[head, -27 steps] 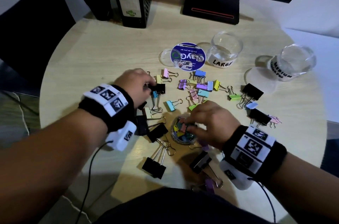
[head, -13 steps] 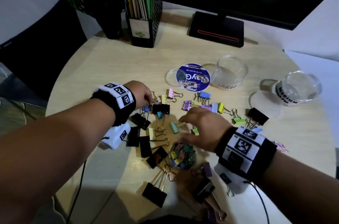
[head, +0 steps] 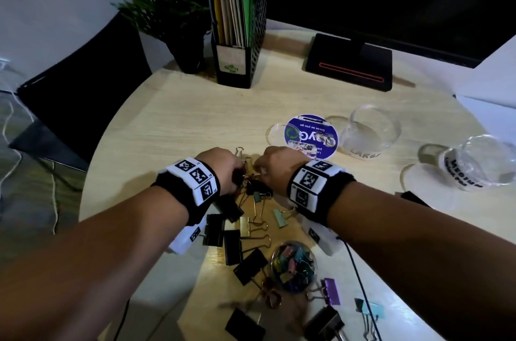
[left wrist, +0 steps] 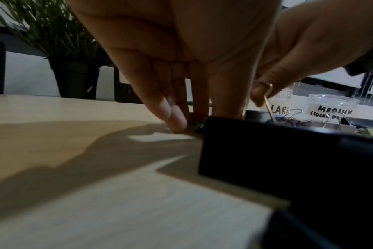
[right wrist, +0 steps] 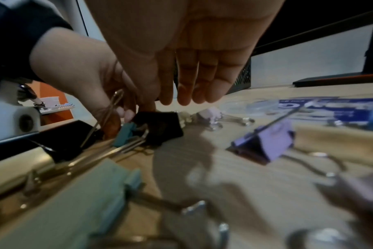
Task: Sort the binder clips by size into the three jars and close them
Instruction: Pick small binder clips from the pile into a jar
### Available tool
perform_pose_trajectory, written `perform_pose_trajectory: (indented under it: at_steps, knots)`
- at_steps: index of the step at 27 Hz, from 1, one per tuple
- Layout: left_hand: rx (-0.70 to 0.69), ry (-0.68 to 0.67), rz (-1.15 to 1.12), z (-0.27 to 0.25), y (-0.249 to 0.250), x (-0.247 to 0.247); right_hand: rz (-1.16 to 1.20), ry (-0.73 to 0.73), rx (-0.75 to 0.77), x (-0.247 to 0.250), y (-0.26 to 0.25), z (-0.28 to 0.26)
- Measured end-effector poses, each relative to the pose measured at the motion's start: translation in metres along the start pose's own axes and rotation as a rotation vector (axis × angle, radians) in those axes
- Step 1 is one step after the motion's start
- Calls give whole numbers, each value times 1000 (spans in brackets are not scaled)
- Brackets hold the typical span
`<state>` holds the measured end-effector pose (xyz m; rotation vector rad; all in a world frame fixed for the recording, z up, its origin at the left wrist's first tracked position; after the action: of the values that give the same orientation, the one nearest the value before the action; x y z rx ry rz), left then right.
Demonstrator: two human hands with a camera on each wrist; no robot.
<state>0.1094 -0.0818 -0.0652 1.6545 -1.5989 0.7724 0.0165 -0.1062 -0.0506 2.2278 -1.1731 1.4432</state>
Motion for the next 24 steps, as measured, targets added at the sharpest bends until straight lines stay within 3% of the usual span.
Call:
perform_pose_trajectory:
  at_steps: [3,12,16,24]
  knots:
    - [28,-10,-16,3,0,-3,-20,-13,39,-5,-13,8]
    - [12,13,-90,6,7,-1,-26,-95,-49,-15,4,-5]
    - [23,37,-213,4,6,0,73,-27,-87,-11,9,-22]
    - [15,101,-213,-3,6,1,299,177,-228,-5,57,-85]
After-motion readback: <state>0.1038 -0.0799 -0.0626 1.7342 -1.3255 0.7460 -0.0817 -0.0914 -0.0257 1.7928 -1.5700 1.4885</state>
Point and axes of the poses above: each hand's wrist, its own z-axis towards the middle knuckle, its own x-axis out of the back of the hand, y = z × x, the point moved 8 cm from there along z, towards the middle knuckle, and after that the axes turned 5 degrees about -y, right-handed, at the moved point
